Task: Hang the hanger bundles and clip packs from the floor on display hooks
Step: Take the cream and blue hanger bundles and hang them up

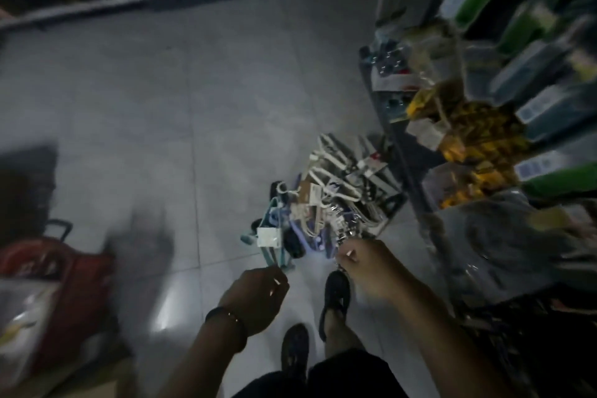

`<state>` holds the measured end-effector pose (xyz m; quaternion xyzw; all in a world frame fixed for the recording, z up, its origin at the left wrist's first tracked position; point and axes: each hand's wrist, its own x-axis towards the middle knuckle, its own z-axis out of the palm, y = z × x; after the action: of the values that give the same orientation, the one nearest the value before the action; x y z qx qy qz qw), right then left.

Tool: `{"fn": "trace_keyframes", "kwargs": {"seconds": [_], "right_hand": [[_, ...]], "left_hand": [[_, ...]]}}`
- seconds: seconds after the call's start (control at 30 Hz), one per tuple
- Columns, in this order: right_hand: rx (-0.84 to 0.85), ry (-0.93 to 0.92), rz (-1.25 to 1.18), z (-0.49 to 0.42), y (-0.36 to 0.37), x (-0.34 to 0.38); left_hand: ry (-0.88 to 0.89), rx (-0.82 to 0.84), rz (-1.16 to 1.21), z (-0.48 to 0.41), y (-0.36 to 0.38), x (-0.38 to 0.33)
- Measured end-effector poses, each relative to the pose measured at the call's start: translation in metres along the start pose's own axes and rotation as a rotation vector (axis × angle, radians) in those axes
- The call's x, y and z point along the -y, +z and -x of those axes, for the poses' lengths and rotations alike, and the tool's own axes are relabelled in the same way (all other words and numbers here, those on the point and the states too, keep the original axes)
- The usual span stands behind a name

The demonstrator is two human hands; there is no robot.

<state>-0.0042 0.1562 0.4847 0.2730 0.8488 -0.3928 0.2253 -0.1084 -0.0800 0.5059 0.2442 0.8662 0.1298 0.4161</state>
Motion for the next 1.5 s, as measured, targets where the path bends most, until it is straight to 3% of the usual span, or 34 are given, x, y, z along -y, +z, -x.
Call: {"fn": "trace_keyframes", "kwargs": {"seconds": [0.17,0.4,0.6,0.83,0.97,1.07,1.37,1.43,1.5], "right_hand": [[0.206,0.006,0.089,-0.124,0.027,-0.019],[0.384,0.08,0.171,-0.286,0.117,-0.069],[0.361,0.165,0.183,-0.423,0.215,-0.145],[0.105,0.218,0.362,-0.551,0.334,-0.223],[0.074,0.388,0.249,-0.575,0.381,-0.233],[-0.087,0.409,0.278,-0.571,0.39,-0.228],[-0.237,0.138,0.26,-0.5,0.346,-0.184],[-0.284,0.04,0.146,-0.479,0.329,-0.175],[-0.352,-0.062,0.031,-0.458,0.319,-0.164]], "left_hand": [[-0.142,0.036,0.111,-0.094,0.018,0.034],[-0.337,0.137,0.199,-0.255,0.084,0.131],[-0.414,0.225,0.253,-0.403,0.174,0.222],[-0.394,0.135,0.358,-0.522,0.268,0.279],[-0.391,0.064,0.401,-0.541,0.297,0.297],[-0.366,0.057,0.42,-0.535,0.305,0.302],[-0.423,0.024,0.675,-0.531,0.257,0.28],[-0.412,0.01,0.865,-0.529,0.235,0.26],[-0.353,0.107,1.173,-0.526,0.212,0.235]]}}
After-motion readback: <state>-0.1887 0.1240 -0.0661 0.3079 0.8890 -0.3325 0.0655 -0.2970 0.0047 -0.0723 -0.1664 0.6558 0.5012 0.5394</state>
